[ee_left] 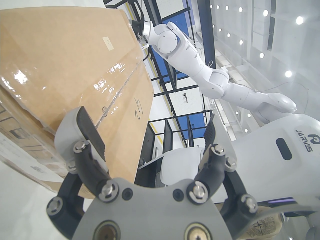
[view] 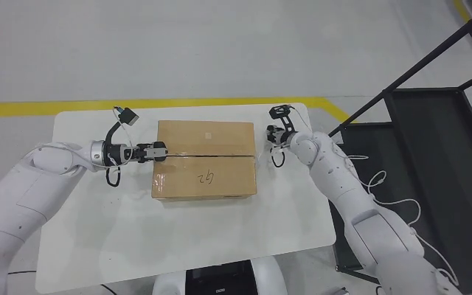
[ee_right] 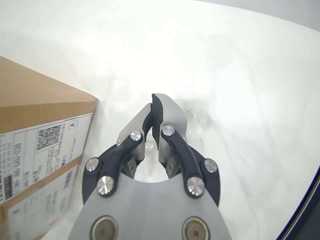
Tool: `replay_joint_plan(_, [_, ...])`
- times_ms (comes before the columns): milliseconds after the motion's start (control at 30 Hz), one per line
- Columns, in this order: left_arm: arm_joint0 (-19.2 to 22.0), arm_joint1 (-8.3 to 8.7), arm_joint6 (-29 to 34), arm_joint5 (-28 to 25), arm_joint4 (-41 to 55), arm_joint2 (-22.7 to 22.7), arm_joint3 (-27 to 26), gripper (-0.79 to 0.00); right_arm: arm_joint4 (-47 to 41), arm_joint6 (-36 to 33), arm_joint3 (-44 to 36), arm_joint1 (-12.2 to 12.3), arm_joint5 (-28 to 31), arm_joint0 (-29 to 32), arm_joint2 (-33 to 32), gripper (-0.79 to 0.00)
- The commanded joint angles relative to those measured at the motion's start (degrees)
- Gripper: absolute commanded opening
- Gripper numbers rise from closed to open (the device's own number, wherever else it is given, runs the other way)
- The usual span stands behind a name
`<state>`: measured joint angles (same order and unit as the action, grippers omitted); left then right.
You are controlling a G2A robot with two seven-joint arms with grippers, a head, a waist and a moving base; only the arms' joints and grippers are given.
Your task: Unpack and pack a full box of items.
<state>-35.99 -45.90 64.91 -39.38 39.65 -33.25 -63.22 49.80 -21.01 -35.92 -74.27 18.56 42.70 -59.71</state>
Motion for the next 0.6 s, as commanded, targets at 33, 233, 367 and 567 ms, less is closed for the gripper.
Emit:
replay_joint_plan(33, [0.0,0.0,0.0,0.0,0.0,0.0,0.0,0.0,0.18,0.74,2.53,-0.17,0.4,-0.78,0.16,-0.785])
replay_joint_plan(233, [0.0,0.0,0.0,0.0,0.0,0.0,0.0,0.0,0.95,1.62,5.47,-0.17,0.67,-1.56,0.15,-0.785])
replay_joint_plan(367, [0.0,0.0,0.0,0.0,0.0,0.0,0.0,0.0,2.24,2.32,6.41,0.14,0.32,-1.71,-0.04,-0.785])
replay_joint_plan(567, [0.0,0.0,0.0,0.0,0.0,0.0,0.0,0.0,3.0,2.79,5.94,1.0,1.2,-0.99,-1.14,-0.785])
